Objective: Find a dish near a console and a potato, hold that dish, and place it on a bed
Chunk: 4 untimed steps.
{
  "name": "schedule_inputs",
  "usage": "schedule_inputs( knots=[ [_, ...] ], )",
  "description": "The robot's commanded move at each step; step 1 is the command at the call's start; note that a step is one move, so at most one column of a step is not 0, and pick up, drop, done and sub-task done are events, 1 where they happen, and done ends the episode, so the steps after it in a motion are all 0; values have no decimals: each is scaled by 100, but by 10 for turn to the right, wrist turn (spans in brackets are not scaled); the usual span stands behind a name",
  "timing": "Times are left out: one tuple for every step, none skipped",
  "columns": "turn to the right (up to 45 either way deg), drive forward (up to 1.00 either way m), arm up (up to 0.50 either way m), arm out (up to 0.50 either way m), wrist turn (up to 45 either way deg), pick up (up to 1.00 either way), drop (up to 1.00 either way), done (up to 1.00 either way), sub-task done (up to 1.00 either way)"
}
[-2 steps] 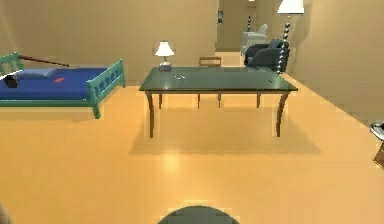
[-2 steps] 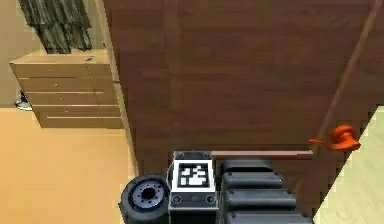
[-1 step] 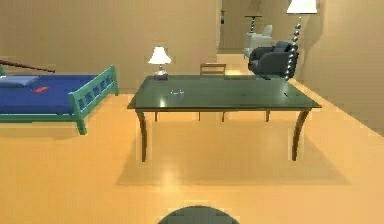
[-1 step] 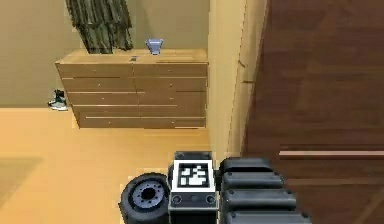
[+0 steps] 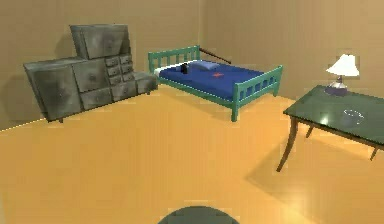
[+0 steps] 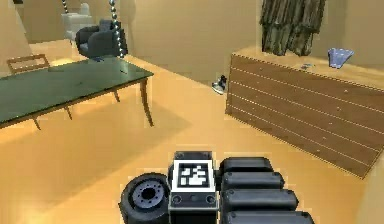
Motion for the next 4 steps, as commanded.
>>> schedule_inputs(
  knots=[
    [-60,0,0,0,0,0,0,0,0],
    [0,100,0,0,0,0,0,0,0],
    [0,100,0,0,0,0,0,0,0],
    [-30,0,0,0,0,0,0,0,0]
  ],
)
